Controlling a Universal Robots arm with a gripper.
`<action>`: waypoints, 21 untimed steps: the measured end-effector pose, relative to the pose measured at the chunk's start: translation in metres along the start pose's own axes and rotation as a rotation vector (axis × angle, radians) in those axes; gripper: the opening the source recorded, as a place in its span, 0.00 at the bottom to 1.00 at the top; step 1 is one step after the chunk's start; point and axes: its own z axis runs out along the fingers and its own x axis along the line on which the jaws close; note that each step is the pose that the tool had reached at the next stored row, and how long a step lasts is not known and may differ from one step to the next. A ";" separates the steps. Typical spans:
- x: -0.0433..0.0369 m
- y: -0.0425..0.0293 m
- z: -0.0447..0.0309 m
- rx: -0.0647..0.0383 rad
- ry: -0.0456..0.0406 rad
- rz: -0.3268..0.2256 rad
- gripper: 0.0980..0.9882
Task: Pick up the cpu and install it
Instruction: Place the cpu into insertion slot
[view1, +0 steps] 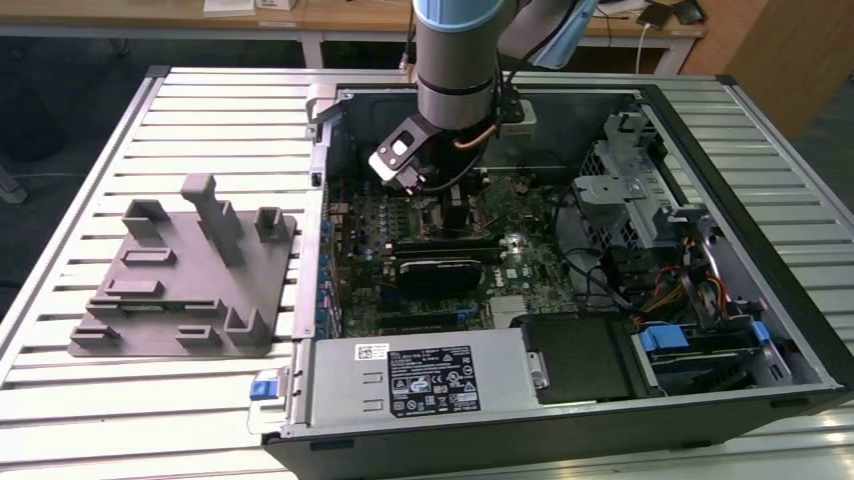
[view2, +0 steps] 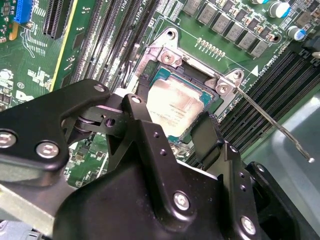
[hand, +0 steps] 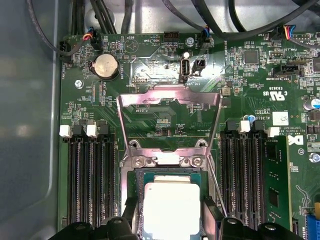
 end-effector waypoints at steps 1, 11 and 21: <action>0.0000 0.0000 -0.0001 0.000 -0.0002 0.000 0.58; 0.0000 0.0000 0.0000 0.000 -0.0018 0.028 0.58; 0.0001 0.0003 -0.0039 0.000 0.0008 0.030 0.49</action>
